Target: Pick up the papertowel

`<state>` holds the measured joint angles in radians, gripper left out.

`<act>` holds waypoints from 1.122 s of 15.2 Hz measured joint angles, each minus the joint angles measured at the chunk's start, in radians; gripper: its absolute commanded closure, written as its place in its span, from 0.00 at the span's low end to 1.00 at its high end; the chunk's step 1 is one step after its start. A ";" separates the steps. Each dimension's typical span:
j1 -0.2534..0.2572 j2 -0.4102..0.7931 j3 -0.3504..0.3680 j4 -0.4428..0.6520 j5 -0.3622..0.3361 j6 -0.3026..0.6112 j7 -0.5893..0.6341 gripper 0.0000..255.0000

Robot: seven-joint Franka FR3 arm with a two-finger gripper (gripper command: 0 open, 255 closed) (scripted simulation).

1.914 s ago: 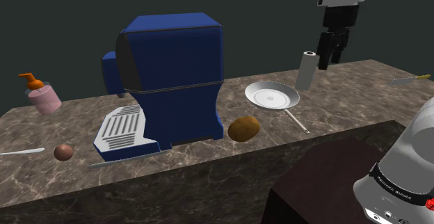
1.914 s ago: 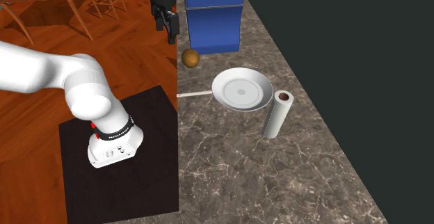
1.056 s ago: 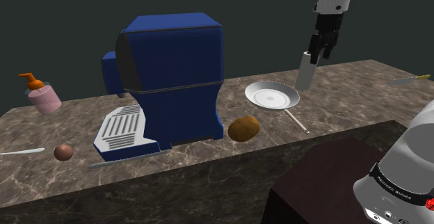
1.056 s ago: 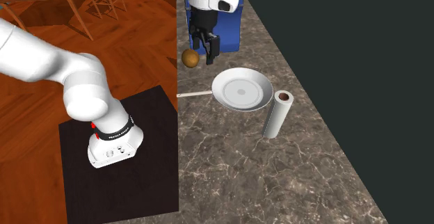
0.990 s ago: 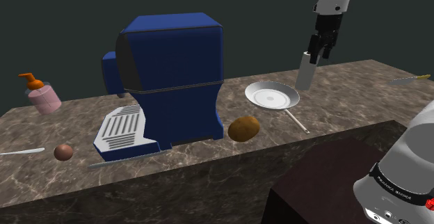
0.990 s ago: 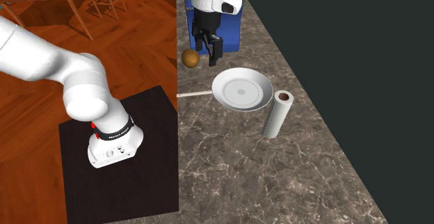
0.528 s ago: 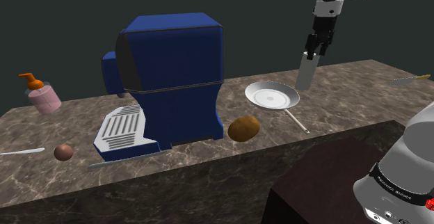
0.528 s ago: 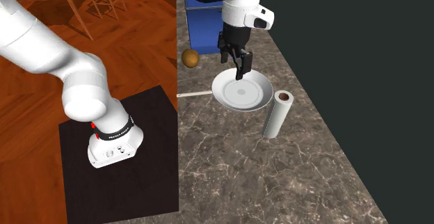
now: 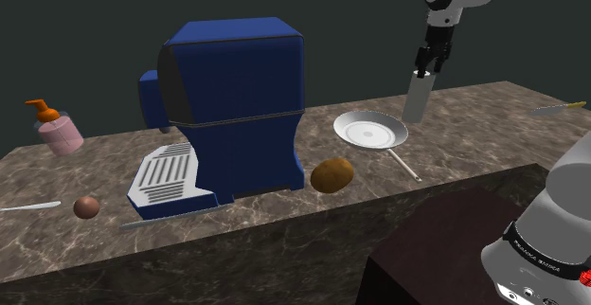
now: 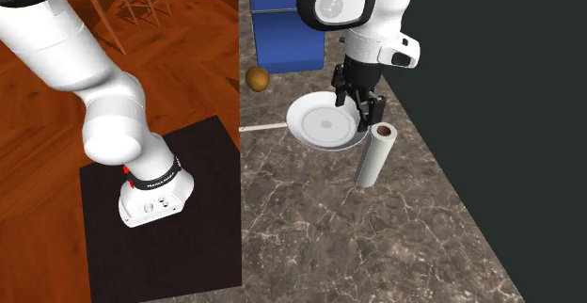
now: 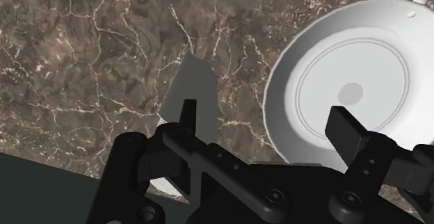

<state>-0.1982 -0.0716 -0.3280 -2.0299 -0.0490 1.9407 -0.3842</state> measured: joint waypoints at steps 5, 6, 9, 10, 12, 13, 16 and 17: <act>-0.038 0.152 -0.040 0.139 0.053 0.026 -0.071 0.00; -0.039 0.162 -0.040 0.137 0.057 0.038 -0.073 0.00; -0.043 0.177 -0.042 0.117 0.063 0.073 -0.079 0.00; -0.044 0.180 -0.042 0.108 0.065 0.086 -0.081 0.00; -0.044 0.190 -0.042 0.095 0.069 0.107 -0.083 0.00; -0.044 0.193 -0.042 0.093 0.070 0.112 -0.083 1.00; -0.044 0.194 -0.042 0.092 0.071 0.117 -0.083 1.00; -0.044 0.194 -0.042 0.092 0.071 0.117 -0.083 1.00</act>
<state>-0.2426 0.1225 -0.3696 -1.9378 0.0220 2.0576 -0.4674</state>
